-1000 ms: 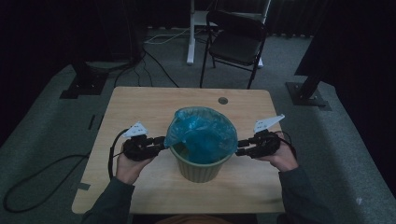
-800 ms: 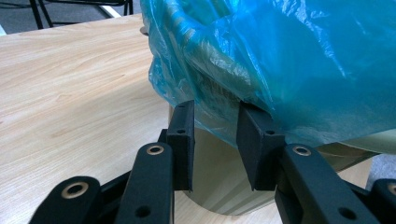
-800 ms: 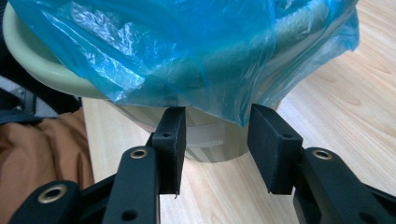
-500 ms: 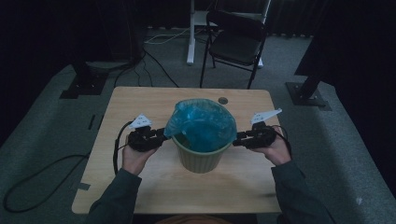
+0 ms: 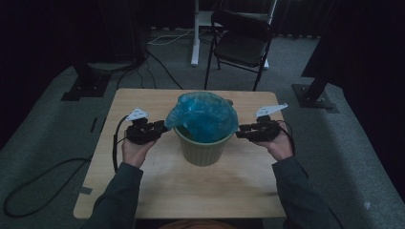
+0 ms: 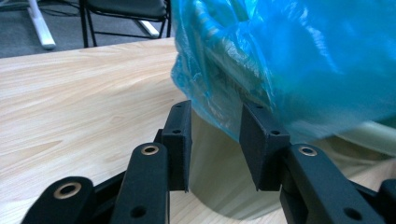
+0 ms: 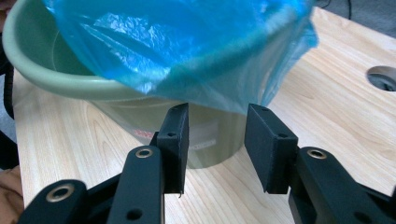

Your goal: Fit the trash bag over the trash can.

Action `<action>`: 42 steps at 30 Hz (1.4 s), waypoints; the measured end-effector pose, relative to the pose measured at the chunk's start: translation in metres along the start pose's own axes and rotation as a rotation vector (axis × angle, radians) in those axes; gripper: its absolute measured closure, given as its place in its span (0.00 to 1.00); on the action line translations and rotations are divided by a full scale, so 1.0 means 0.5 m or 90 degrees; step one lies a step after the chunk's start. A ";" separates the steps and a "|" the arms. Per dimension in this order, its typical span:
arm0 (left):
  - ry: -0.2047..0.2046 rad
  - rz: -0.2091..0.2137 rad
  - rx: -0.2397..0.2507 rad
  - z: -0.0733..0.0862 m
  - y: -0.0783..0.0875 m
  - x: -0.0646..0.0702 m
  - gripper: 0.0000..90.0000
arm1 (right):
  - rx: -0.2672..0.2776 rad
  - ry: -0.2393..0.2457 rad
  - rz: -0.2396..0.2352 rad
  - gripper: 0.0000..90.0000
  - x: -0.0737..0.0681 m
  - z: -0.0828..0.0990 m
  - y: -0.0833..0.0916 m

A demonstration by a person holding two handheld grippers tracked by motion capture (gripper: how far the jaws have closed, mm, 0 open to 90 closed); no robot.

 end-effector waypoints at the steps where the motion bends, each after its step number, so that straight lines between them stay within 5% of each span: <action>1: 0.001 -0.001 0.005 0.000 0.009 -0.001 0.71 | 0.003 -0.002 0.004 0.67 0.002 0.001 0.006; 11: -0.023 0.021 0.020 0.005 0.055 0.017 0.66 | 0.060 -0.018 0.018 0.68 0.016 -0.020 0.057; 23: -0.045 0.027 0.025 -0.008 0.046 0.037 0.64 | 0.108 -0.021 -0.021 0.61 0.009 -0.074 0.034; 26: -0.048 0.029 0.026 -0.011 0.040 0.043 0.67 | 0.097 -0.016 -0.023 0.61 0.008 -0.078 0.023; 32: -0.053 0.031 0.022 -0.009 0.030 0.053 0.92 | 0.092 -0.013 -0.012 0.92 0.007 -0.073 0.023; 35: -0.058 0.033 0.017 -0.003 0.029 0.056 0.98 | 0.097 -0.015 -0.016 0.97 0.004 -0.065 0.030; 40: -0.061 0.030 0.019 -0.001 0.031 0.057 0.99 | 0.094 -0.013 -0.019 1.00 0.000 -0.052 0.036; 42: -0.060 0.026 0.028 -0.005 0.035 0.057 0.98 | 0.101 -0.017 -0.018 0.90 0.003 -0.056 0.041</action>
Point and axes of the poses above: each handheld gripper's, and its own axes: y roughly backward along the jaws, z roughly out of its underside, x roughly to its right, the point moved 6 cm from there along -y, roughly forward along the jaws, and after that the axes turned 8 degrees about y, right-handed, at the moved point
